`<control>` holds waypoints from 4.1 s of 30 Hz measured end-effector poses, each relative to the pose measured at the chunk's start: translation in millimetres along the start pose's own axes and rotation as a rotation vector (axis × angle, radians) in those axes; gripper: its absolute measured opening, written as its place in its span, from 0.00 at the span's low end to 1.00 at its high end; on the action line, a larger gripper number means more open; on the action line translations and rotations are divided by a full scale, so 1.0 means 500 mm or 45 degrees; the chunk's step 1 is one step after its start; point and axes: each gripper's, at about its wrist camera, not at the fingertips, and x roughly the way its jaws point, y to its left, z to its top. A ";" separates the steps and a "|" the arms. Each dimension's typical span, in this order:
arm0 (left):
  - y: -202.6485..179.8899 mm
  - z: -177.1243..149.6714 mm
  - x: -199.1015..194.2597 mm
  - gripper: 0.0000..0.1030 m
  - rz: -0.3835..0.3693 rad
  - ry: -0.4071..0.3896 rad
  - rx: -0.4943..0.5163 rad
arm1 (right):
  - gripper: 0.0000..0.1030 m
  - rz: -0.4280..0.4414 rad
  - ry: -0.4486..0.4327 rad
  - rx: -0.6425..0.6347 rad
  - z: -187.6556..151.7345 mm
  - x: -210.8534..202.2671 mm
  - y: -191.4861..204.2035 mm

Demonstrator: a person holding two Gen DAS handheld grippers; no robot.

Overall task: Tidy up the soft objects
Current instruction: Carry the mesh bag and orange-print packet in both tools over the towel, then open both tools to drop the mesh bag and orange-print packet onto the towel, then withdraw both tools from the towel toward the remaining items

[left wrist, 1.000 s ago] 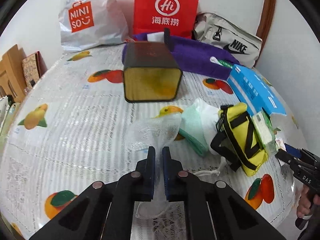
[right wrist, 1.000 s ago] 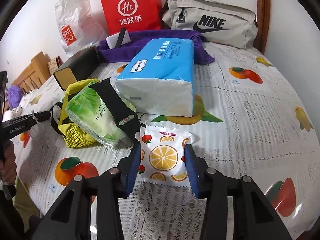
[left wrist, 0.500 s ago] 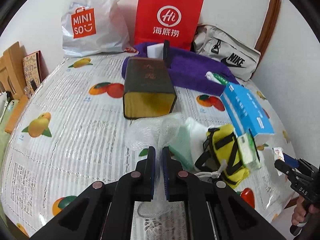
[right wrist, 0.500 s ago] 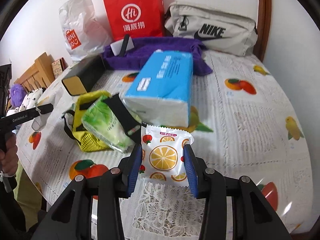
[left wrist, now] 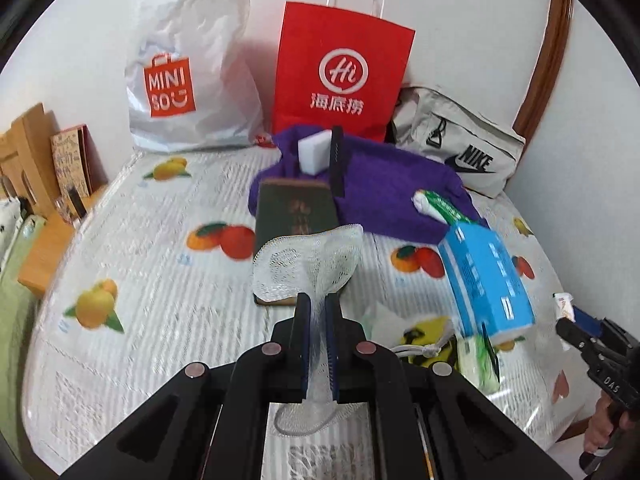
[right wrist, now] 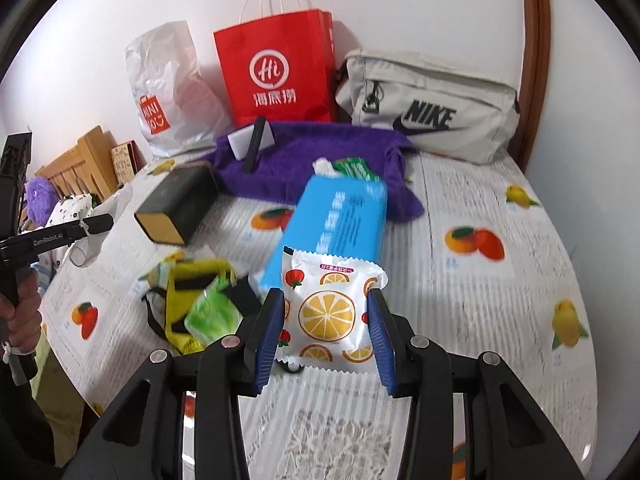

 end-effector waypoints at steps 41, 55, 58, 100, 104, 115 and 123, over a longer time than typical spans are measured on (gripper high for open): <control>-0.009 0.220 0.200 0.07 -0.053 0.115 0.051 | 0.41 -0.013 -0.086 -0.053 0.256 0.180 -0.005; -0.029 0.299 0.346 0.07 -0.061 0.220 0.114 | 0.41 -0.064 -0.005 -0.047 0.326 0.313 -0.042; -0.034 0.311 0.373 0.07 -0.058 0.234 0.126 | 0.41 -0.059 0.025 -0.052 0.332 0.343 -0.043; -0.005 0.326 0.383 0.70 -0.076 0.286 0.038 | 0.72 -0.005 0.160 -0.016 0.330 0.388 -0.052; -0.012 0.333 0.366 0.78 -0.127 0.256 0.045 | 0.72 -0.007 0.133 -0.030 0.320 0.341 -0.037; -0.044 0.362 0.374 0.82 -0.120 0.168 0.048 | 0.72 0.000 0.157 -0.019 0.279 0.307 -0.027; -0.070 0.386 0.356 0.82 -0.106 0.108 0.135 | 0.72 -0.002 0.167 -0.019 0.271 0.317 -0.027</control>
